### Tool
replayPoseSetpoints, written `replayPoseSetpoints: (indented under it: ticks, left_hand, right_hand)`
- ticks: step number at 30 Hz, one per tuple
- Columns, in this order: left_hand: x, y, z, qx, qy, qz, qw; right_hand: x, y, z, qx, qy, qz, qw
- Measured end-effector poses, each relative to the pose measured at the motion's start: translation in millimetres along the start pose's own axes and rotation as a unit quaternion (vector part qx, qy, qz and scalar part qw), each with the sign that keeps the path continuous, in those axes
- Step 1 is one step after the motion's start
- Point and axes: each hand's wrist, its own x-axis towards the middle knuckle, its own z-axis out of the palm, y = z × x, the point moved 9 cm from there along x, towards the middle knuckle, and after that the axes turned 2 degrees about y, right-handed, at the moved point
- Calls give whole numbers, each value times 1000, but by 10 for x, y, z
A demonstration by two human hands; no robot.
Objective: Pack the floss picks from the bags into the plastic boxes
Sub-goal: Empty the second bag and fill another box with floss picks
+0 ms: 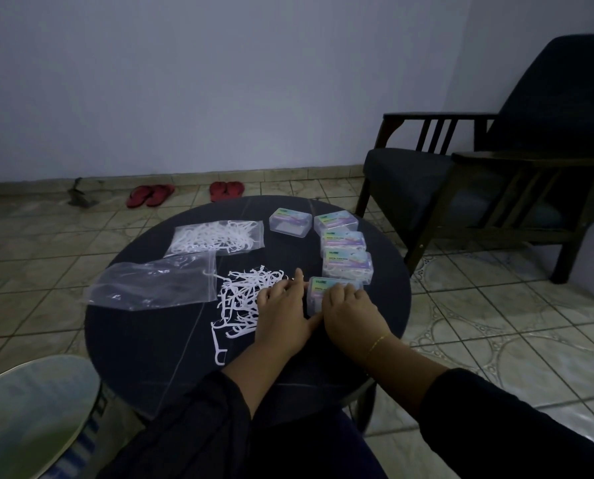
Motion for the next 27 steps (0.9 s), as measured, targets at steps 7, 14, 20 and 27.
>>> replayPoseSetpoints:
  ticks: [7, 14, 20, 27]
  left_hand:
    - [-22, 70, -54, 12, 13, 23, 1000]
    - [-52, 105, -80, 30, 29, 38, 998]
    - [-24, 104, -75, 36, 30, 35, 998]
    - [7, 17, -17, 29, 51, 30, 998]
  right_hand:
    - [21, 43, -218, 62, 24, 30, 997]
    - [264, 514, -61, 185, -19, 76, 980]
    - [275, 624, 73, 239, -104, 47, 964]
    - [351, 985, -226, 303, 105, 200, 926]
